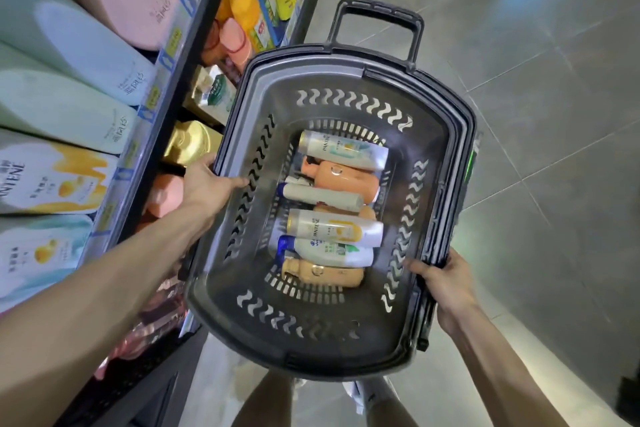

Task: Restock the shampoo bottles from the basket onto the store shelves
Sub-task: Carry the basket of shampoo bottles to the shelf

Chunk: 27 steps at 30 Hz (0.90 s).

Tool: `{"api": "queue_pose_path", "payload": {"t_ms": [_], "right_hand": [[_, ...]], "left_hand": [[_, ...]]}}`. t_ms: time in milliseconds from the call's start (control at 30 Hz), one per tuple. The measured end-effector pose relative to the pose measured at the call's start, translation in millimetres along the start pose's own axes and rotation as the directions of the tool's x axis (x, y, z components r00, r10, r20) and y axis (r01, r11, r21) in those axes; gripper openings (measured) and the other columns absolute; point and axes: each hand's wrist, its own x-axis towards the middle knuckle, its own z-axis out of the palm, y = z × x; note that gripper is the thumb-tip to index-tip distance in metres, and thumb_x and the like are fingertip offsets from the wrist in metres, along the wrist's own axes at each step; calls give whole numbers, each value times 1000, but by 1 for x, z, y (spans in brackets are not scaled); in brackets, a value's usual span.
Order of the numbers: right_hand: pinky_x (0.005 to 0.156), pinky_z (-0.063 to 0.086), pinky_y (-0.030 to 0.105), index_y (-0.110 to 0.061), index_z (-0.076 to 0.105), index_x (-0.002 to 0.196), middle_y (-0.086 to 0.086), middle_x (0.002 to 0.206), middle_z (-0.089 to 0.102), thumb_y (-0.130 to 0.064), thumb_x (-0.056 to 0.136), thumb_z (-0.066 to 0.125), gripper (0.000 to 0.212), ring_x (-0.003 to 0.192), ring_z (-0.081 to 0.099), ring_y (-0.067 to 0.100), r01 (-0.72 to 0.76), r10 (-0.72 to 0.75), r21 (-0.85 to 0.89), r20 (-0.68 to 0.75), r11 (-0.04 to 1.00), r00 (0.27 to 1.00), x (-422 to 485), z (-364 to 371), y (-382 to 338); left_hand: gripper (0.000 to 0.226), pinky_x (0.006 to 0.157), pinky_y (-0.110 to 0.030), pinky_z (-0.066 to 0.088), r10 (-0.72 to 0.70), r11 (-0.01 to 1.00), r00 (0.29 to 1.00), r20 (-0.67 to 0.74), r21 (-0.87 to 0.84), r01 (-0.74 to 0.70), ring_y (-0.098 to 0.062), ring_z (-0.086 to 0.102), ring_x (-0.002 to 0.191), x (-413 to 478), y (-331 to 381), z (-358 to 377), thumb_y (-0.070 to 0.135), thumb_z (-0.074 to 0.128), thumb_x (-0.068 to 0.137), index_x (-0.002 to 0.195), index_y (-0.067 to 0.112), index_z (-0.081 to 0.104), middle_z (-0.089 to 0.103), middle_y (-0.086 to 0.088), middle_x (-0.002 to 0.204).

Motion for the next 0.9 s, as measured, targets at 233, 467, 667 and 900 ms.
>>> {"api": "queue_pose_path", "payload": {"t_ms": [233, 467, 667, 900], "right_hand": [[55, 52, 12, -10, 62, 101, 0, 89, 71, 14, 74, 72, 37, 61, 68, -1, 7, -1, -60, 94, 998, 996, 2, 12, -5], [55, 51, 17, -8, 63, 104, 6, 93, 72, 10, 72, 75, 39, 72, 67, 12, -33, 47, -134, 103, 990, 994, -1, 17, -15], [84, 55, 42, -7, 45, 118, 11, 106, 66, 5, 68, 80, 62, 91, 64, 27, -44, 38, -236, -29, 971, 999, -25, 23, -23], [106, 37, 39, -8, 36, 142, 13, 131, 44, -6, 68, 80, 86, 123, 45, 31, 346, -406, -727, 100, 593, 908, -87, 8, -76]], "left_hand": [[82, 99, -47, 52, -33, 996, 999, -22, 77, 34, -31, 65, 108, 18, -3, -10, 15, 92, 62, 135, 7, 55, 67, -11, 122], [71, 102, -43, 49, 2, 969, 999, 43, 245, -13, -30, 60, 112, 6, 7, -15, 9, 81, 78, 139, 8, 46, 61, -12, 124], [90, 101, -48, 50, 56, 931, 995, 84, 356, -82, -29, 54, 117, -21, 10, -22, 5, 84, 67, 141, 15, 35, 53, -10, 126], [93, 110, -45, 39, 235, 823, 964, 127, 501, -266, -32, 36, 135, -131, -13, -38, 20, 80, 74, 150, 11, 28, 32, -13, 148]]}}
